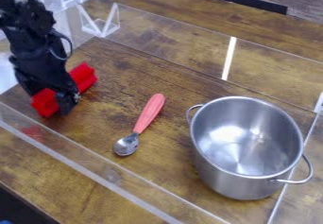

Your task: Put the red object in the silver pot

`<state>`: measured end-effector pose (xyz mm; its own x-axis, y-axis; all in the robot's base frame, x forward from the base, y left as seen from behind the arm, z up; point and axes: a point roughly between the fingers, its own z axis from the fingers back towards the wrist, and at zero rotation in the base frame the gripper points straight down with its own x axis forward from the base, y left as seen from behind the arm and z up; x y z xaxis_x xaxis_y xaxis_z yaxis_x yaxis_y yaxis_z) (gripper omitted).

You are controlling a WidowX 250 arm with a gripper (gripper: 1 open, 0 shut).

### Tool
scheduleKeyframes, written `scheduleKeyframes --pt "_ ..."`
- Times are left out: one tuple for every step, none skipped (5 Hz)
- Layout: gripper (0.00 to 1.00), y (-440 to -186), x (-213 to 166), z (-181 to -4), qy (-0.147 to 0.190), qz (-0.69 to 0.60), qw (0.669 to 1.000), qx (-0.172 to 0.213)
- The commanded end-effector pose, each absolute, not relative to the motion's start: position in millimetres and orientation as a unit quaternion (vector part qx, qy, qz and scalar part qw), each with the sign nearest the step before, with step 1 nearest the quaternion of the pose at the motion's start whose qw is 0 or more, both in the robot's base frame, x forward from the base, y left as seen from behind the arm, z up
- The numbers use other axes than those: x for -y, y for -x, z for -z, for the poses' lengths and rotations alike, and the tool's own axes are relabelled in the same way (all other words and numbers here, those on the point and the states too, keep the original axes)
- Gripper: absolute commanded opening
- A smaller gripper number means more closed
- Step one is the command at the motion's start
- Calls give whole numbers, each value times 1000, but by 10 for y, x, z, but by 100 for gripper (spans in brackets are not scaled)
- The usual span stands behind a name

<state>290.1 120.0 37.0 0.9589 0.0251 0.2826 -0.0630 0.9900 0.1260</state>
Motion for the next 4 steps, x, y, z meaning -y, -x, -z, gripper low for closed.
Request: scheduleKeyframes --pt "0 -3017 -1191 -436 -69 -19 984 162" --pt "0 -3027 -1178 -472 -62 -27 984 164" --pt "0 -3025 -1165 -538 -55 -37 984 165" --pt "0 -3016 -1158 -612 -50 -44 984 167"
